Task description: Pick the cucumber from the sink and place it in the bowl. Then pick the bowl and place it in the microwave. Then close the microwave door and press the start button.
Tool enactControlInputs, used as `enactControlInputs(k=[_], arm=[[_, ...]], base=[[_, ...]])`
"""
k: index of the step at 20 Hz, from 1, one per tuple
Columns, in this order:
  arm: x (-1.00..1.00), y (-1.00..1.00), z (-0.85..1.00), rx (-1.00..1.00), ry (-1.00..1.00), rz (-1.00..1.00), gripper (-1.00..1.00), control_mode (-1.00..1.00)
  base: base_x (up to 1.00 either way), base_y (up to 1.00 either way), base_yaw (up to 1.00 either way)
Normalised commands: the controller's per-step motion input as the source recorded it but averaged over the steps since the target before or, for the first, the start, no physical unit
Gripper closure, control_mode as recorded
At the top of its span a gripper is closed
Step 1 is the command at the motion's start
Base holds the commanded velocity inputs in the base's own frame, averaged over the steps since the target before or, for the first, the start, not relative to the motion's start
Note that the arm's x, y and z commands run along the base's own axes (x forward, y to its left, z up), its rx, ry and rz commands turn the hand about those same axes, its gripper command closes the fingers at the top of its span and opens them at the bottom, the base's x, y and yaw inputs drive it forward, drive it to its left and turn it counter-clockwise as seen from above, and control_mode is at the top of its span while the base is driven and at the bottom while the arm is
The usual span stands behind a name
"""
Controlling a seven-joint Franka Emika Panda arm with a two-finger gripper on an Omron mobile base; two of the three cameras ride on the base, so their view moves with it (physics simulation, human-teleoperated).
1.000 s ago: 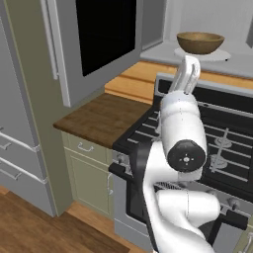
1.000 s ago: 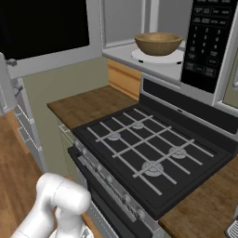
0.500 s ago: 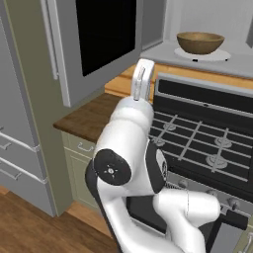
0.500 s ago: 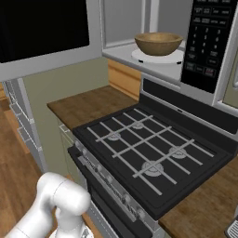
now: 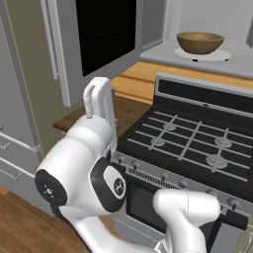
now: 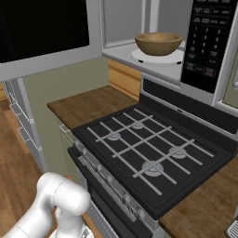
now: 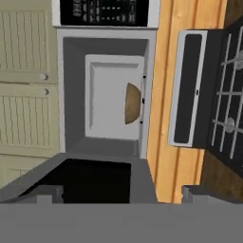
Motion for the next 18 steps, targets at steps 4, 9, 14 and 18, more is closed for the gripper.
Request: enactControlInputs(k=[4,9,14,18], arm=[[0.34,0.83,-0.33,-0.02,0.00,-0.04,-1.00,-1.00],[0.48,0.82,-0.18,-0.01,0.00,-0.01,-1.00,-1.00],[0.64,0.54,-0.18,0.00,0.01,0.00,-1.00,-1.00],[0.71,0.57,-0.29,0.00,0.03,0.00,-1.00,-1.00]], base=[[0.00,0.00,0.00],[0.00,0.00,0.00],[0.00,0.00,0.00],[0.00,0.00,0.00]])
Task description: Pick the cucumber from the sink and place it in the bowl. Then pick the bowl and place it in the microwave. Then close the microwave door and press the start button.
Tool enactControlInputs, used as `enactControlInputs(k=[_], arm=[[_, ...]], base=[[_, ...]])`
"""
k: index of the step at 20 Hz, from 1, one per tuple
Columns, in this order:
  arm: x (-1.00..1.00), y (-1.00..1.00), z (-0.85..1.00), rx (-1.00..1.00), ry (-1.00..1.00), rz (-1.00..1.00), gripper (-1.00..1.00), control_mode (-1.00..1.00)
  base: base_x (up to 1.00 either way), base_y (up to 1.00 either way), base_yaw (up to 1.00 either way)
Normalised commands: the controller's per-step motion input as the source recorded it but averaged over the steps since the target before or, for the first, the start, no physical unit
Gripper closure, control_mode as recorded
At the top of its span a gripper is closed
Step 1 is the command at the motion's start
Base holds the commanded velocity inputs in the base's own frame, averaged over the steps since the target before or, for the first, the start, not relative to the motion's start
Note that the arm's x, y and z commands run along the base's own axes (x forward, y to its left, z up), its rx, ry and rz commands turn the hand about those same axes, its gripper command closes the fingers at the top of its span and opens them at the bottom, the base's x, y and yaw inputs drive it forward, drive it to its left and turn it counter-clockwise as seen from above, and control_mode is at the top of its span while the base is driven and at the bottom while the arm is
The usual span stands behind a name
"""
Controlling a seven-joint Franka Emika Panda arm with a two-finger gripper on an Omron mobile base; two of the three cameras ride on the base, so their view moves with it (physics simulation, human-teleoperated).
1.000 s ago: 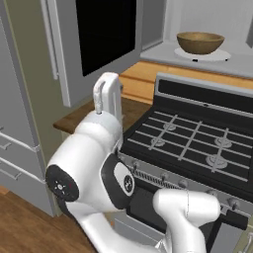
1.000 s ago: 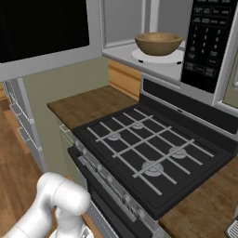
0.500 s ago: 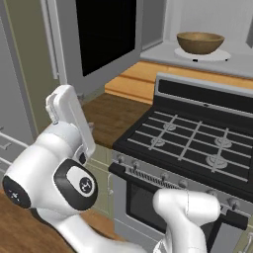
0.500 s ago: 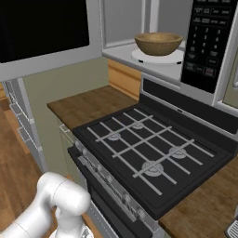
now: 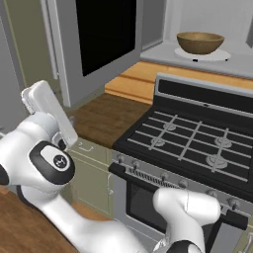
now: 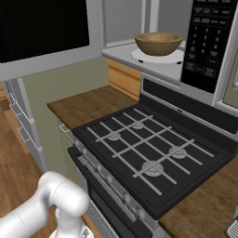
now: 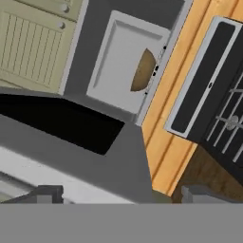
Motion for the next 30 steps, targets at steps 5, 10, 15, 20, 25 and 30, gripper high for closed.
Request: enactControlInputs(k=[5,10,15,20,25,30], arm=[[0.58,0.45,-0.28,0.01,0.00,0.00,-1.00,-1.00],[0.57,0.40,-0.22,0.00,0.00,0.00,-1.00,-1.00],[0.52,-0.02,-0.02,0.00,-0.02,-0.01,-1.00,-1.00],[0.63,-0.01,-0.18,0.00,-0.03,-0.06,-1.00,-1.00],[0.29,-0.22,-0.02,0.02,-0.09,-0.08,-1.00,-1.00],[-0.01,-0.57,0.14,0.12,-0.25,-0.09,-1.00,-1.00]], base=[[0.00,0.00,0.00],[0.00,0.00,0.00],[0.00,0.00,0.00],[0.00,0.00,0.00],[0.00,0.00,0.00],[0.00,0.00,0.00]])
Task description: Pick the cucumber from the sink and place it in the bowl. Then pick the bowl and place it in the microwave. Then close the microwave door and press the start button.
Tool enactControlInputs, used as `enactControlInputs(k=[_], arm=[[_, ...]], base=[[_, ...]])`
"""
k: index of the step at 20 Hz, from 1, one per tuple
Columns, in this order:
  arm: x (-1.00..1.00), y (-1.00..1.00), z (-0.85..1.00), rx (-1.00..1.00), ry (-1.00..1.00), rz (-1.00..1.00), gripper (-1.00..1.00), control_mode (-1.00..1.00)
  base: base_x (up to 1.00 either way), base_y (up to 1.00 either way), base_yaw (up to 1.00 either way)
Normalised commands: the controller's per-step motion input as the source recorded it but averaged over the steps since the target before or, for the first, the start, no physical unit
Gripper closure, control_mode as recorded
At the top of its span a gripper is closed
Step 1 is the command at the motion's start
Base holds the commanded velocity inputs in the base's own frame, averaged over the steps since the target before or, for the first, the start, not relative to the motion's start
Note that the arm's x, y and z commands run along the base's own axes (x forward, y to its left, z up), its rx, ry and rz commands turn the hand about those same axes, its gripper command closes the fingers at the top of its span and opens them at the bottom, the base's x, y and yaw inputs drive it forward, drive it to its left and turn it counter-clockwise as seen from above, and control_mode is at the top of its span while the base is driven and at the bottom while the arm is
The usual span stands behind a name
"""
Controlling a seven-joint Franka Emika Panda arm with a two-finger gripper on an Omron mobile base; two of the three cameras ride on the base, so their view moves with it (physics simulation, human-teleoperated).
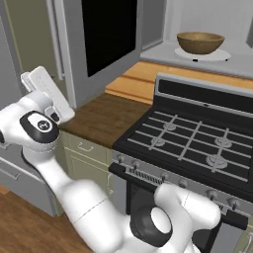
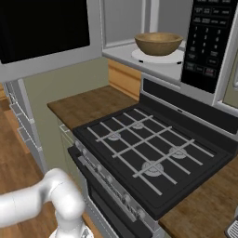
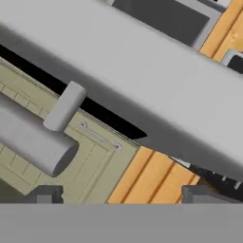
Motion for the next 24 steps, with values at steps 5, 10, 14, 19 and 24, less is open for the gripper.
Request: enactControlInputs(k=[5,10,14,19,24], arm=[[0.00,-0.71,0.09,0.19,-0.15,-0.07,-1.00,-1.00],[-0.04,-0.85,0.14,0.21,-0.16,-0.06,-1.00,-1.00],[-0.51,-0.85,0.20,0.22,-0.27,-0.08,-1.00,-1.00],[-0.64,-0.93,0.19,0.25,-0.25,-0.13,-1.00,-1.00],[-0.38,-0.99,0.11,0.27,-0.15,-0.14,-1.00,-1.00]], base=[[0.00,0.00,0.00],[0.00,0.00,0.00],[0.00,0.00,0.00],[0.00,0.00,0.00],[0.00,0.00,0.00]])
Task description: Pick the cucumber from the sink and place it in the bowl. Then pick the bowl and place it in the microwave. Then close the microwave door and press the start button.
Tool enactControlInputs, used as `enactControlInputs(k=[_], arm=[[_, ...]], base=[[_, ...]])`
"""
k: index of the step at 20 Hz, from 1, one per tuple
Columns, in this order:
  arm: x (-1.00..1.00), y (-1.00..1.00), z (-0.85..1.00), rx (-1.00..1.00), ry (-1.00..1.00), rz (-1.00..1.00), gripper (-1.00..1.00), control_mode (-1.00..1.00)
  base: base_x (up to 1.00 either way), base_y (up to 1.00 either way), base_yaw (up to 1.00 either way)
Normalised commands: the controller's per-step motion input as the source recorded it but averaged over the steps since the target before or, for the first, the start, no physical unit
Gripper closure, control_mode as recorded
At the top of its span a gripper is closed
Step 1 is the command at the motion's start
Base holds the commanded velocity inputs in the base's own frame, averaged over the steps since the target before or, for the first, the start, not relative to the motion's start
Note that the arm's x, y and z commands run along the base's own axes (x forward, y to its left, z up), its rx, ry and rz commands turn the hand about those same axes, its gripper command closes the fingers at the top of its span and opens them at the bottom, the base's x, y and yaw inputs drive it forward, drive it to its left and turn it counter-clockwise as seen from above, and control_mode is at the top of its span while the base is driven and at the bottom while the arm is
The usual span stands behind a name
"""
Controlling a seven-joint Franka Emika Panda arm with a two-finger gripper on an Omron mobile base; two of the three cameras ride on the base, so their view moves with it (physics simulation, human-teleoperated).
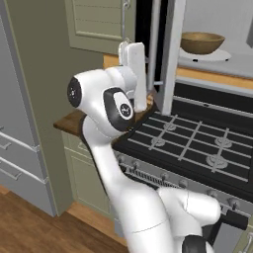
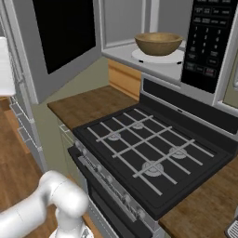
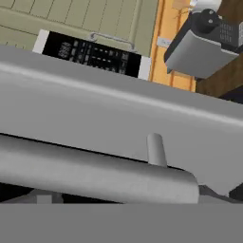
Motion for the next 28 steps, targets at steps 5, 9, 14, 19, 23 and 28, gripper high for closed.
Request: enactControlInputs(k=[5,9,14,19,23,28], arm=[[-0.26,-0.95,0.01,0.25,-0.08,-0.11,-1.00,-1.00],[-0.08,-0.96,0.00,0.23,-0.05,-0.10,-1.00,-1.00],[0.02,-0.79,0.00,0.17,-0.03,-0.12,-1.00,-1.00],[0.18,-0.68,0.00,0.10,-0.02,-0.13,-1.00,-1.00],[0.45,-0.51,-0.06,0.02,-0.01,-0.18,-1.00,-1.00],[0.67,-0.27,-0.15,0.00,-0.01,-0.17,-1.00,-1.00]], base=[[0.00,0.00,0.00],[0.00,0.00,0.00],[0.00,0.00,0.00],[0.00,0.00,0.00],[0.00,0.00,0.00],[0.00,0.00,0.00]])
